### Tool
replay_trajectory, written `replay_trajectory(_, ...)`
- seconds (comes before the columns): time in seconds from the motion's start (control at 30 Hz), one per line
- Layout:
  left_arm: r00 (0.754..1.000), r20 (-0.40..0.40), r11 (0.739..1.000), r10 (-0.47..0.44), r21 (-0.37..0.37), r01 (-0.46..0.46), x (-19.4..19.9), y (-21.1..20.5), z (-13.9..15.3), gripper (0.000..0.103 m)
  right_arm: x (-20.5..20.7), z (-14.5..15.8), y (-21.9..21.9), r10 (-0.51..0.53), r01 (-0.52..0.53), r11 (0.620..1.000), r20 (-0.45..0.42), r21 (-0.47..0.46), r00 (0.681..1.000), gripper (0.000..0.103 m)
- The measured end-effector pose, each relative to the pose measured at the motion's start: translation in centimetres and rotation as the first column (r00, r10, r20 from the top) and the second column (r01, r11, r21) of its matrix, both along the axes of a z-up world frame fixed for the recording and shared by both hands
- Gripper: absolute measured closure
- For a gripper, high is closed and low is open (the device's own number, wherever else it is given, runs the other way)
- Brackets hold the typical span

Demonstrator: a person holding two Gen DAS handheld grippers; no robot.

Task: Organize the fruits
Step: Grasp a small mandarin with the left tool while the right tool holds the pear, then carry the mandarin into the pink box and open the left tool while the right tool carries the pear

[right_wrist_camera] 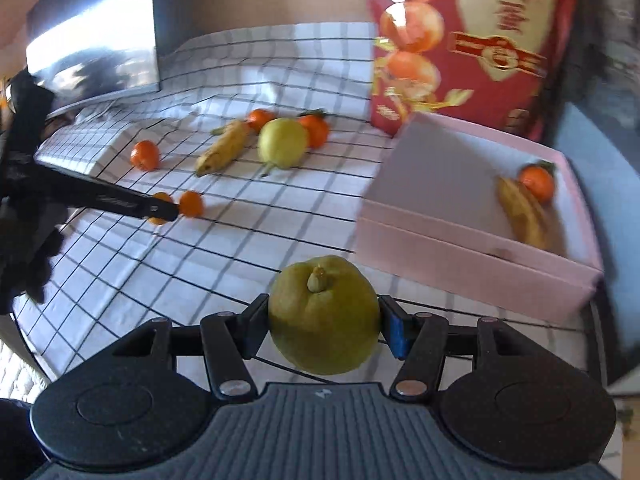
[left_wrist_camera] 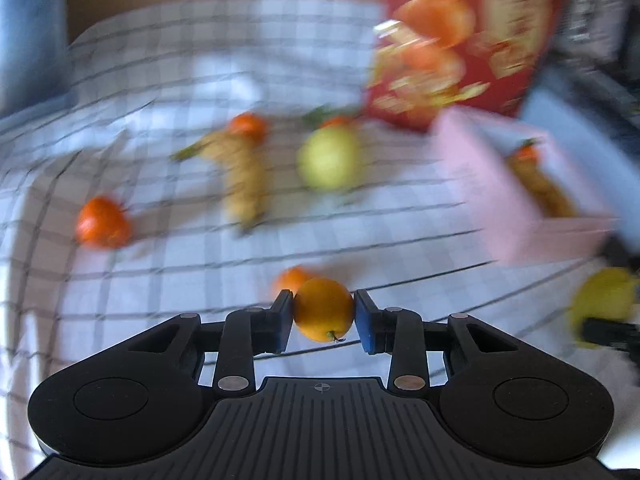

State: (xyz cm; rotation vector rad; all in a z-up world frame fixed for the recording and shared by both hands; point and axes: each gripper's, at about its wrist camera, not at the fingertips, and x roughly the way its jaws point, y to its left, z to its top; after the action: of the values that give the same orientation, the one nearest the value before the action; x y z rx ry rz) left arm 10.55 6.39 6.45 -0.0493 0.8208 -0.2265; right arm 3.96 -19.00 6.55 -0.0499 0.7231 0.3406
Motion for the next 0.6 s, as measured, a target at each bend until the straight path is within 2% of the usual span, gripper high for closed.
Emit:
replay_trajectory(0.17,0.981,0.109,0.977,-0.161,-0.120,0.174,1.6,-4.5,5.5,0.065,-1.7,1.8,-2.7,-0.079,0.078,0.997,0.070,0.020,0.994,0.045)
replay_trajectory(0.27,0.957,0.113,0.940,-0.267,-0.189,0.285,4.3,-9.2,7.1,0.065,-2.9,2.6,-4.2,-0.128,0.124,0.991,0.106,0.044,0.986,0.045)
replay_trajectory(0.37,0.929,0.093,0.901,-0.358,-0.227,0.370,7.2,-14.3,7.1,0.065,-3.8,2.7,-5.2,-0.177,0.172,0.984,0.108,0.052,0.978,0.045)
replay_trajectory(0.47,0.912,0.072,0.880,-0.404,-0.243,0.409,10.4,-18.7,6.6,0.065,-4.6,2.3,-6.2,-0.229,0.224,0.973,0.098,0.063,0.968,0.045)
replay_trajectory(0.6,0.919,0.021,0.836,-0.393,-0.407,0.367,15.1,-21.6,5.8,0.066,-5.5,1.7,-6.9,-0.271,0.266,0.961,0.079,0.075,0.959,0.045)
